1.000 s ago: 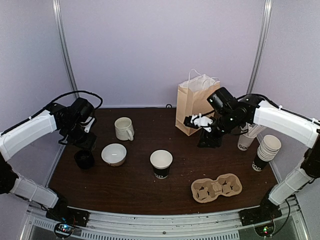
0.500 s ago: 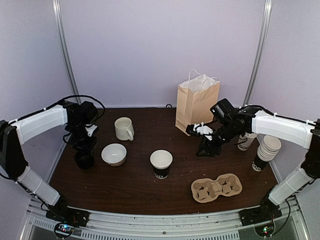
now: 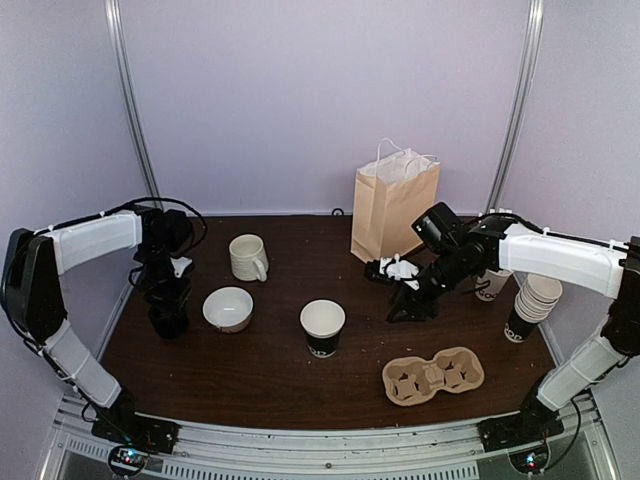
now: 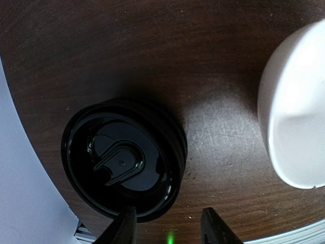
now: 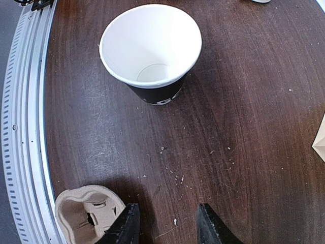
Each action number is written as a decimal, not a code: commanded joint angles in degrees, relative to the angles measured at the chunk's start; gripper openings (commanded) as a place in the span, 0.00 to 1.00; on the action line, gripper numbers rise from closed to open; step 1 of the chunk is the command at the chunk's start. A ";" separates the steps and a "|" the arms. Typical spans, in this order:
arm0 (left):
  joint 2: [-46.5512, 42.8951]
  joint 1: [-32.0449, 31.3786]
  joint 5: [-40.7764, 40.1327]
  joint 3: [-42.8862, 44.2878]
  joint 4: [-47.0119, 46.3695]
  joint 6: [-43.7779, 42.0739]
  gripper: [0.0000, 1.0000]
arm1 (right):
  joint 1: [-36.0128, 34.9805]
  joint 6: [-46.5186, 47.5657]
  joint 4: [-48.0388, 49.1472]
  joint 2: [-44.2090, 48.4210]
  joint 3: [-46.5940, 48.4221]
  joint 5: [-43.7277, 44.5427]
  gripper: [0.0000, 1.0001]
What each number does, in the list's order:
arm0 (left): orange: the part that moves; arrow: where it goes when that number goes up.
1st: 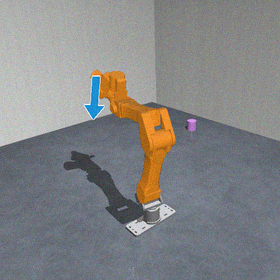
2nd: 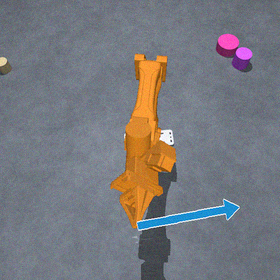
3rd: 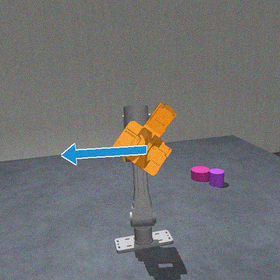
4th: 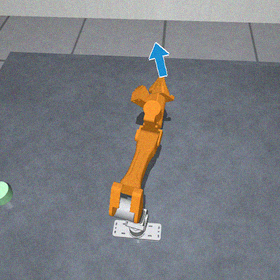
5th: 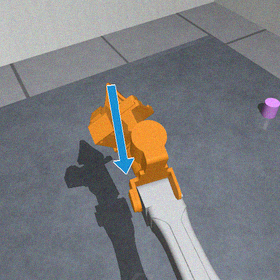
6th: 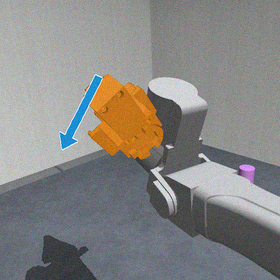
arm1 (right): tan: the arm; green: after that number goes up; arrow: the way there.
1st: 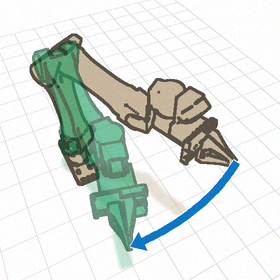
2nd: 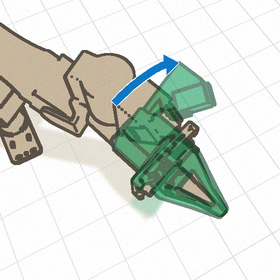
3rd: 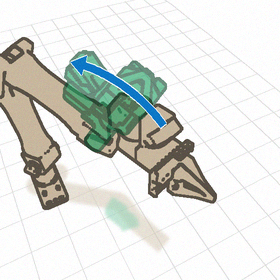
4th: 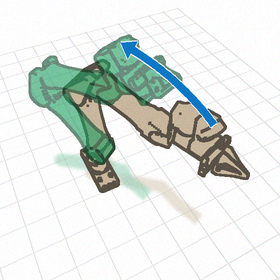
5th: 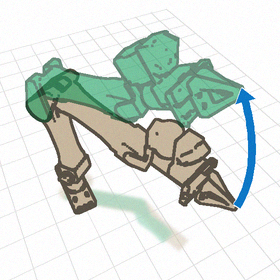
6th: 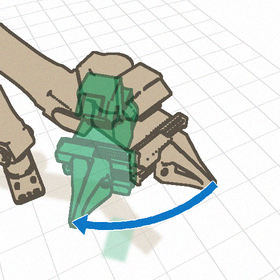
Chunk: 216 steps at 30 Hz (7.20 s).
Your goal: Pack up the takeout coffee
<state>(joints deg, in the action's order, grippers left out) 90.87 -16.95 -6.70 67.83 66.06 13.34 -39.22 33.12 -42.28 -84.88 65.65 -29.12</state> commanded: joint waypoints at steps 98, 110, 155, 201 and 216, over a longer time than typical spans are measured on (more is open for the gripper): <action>-14.87 -19.75 50.96 10.79 -61.89 15.87 0.12 | 0.48 -43.87 5.89 -15.40 49.44 -23.67 0.99; -14.30 -21.18 51.00 10.15 -64.08 16.14 0.11 | 0.29 -57.54 18.92 -19.56 49.34 -33.68 1.00; -14.85 -24.01 49.50 9.80 -63.15 12.95 0.11 | -0.77 -74.40 40.41 -21.12 39.65 -41.48 0.79; 2.82 -26.60 21.51 -7.98 -47.05 3.49 0.45 | 0.77 -7.90 -22.95 -14.40 42.55 0.44 0.69; 14.17 -31.21 24.83 -2.42 -52.09 5.07 0.44 | -2.16 -4.56 -27.99 -15.87 41.48 3.67 0.67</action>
<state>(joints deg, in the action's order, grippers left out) 103.53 -47.37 16.34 63.26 17.82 17.58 -40.12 26.61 -67.53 -100.75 107.33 -27.92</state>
